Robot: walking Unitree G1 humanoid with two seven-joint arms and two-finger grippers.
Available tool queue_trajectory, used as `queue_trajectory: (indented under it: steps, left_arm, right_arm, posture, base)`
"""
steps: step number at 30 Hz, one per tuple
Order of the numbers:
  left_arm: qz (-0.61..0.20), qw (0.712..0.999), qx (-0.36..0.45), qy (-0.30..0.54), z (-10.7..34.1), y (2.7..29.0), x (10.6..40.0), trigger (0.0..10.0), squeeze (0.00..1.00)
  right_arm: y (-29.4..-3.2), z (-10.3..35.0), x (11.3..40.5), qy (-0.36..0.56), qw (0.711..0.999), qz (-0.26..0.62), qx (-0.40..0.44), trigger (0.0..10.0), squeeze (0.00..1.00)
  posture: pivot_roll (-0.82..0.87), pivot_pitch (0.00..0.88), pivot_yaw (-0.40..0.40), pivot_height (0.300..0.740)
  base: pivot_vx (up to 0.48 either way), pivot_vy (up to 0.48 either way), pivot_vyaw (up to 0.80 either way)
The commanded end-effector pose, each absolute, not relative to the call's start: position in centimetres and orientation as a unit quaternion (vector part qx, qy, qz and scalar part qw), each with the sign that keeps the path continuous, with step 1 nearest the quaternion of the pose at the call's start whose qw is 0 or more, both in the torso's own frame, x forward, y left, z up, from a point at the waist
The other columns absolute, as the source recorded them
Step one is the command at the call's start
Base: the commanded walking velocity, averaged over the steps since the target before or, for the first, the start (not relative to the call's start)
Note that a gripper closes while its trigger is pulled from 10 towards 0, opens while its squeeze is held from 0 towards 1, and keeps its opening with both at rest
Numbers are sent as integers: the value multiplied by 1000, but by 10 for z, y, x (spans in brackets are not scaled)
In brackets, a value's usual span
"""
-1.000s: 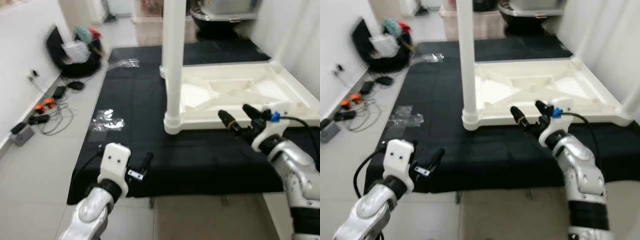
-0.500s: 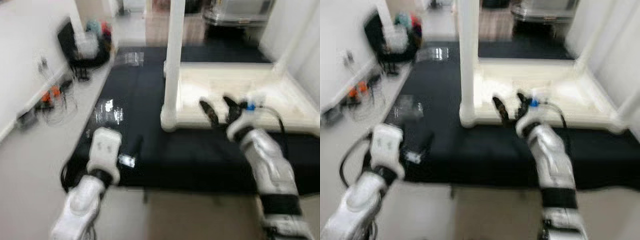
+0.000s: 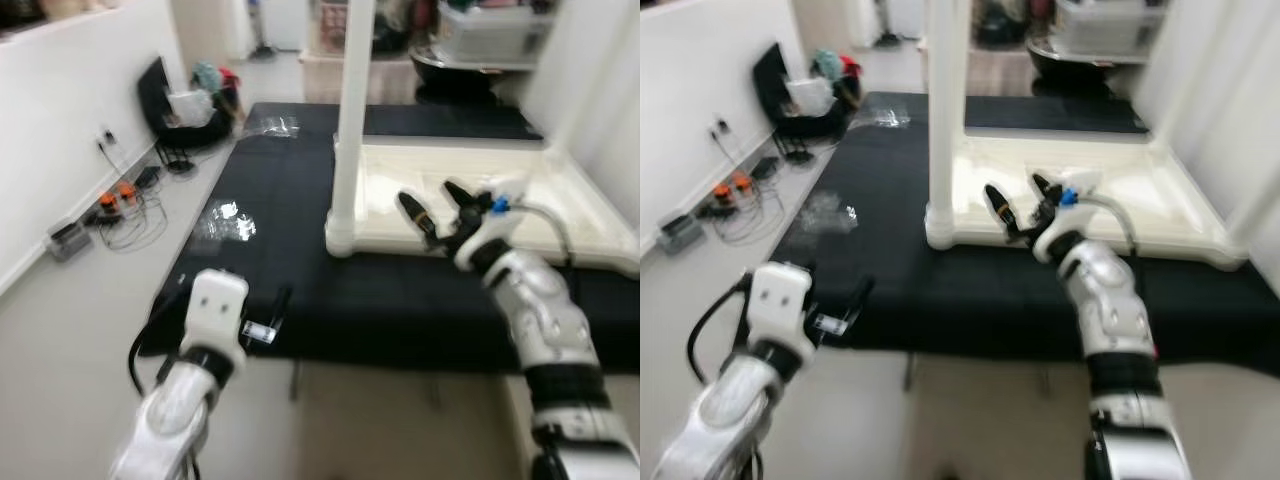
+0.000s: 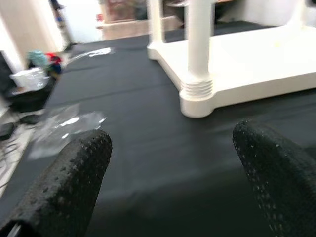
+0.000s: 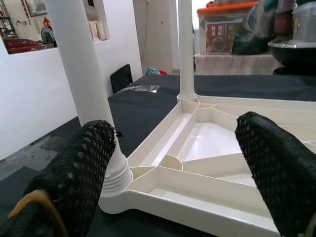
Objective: Building children table
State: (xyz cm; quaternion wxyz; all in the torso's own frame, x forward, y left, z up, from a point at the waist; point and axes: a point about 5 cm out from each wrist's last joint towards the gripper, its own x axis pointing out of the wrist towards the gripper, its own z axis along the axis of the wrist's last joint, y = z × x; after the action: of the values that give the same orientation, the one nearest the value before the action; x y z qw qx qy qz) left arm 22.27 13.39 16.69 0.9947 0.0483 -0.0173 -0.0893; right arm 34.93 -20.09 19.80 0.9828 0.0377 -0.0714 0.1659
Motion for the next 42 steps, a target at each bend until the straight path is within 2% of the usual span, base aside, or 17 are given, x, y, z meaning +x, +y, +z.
queue_trajectory:
  steps: [1, 4, 10, 19, 30, 36, 42]
  left_arm:
    - [-100, 994, 50, -18, 169, 132, 224, 10000, 0]
    - [-101, 993, 52, -18, 169, 132, 224, 10000, 0]
    - [-102, 993, 59, -19, 168, 132, 224, 10000, 0]
    - [-101, 993, 60, -17, 168, 132, 225, 10000, 0]
    - [-97, 993, 63, -25, 173, 132, 228, 10000, 0]
    - [-95, 993, 66, -35, 177, 132, 231, 10000, 0]
    - [-59, 993, 72, -75, 197, 142, 237, 10000, 0]
  right_arm:
    - [-206, 189, 345, -61, 987, 145, 37, 10000, 0]
    - [-203, 186, 344, -59, 988, 139, 38, 10000, 0]
    - [-202, 183, 343, -64, 991, 111, 36, 10000, 0]
    - [-197, 183, 343, -68, 991, 112, 25, 10000, 0]
    - [-189, 181, 342, -66, 990, 122, 31, 10000, 0]
    - [-183, 177, 342, -52, 985, 162, 32, 10000, 0]
    - [-192, 184, 338, -84, 990, 112, 25, 10000, 0]
  posture:
    - [71, 77, -67, 740]
    - [71, 77, -67, 740]
    - [70, 79, -64, 740]
    - [68, 78, -63, 740]
    - [75, 76, -68, 740]
    - [74, 79, -65, 740]
    - [68, 76, -63, 740]
  base:
    - [0, 480, 0]
    - [0, 480, 0]
    - [0, 0, -533]
    - [0, 0, 0]
    - [0, 0, 0]
    - [0, 0, 0]
    - [0, 0, 0]
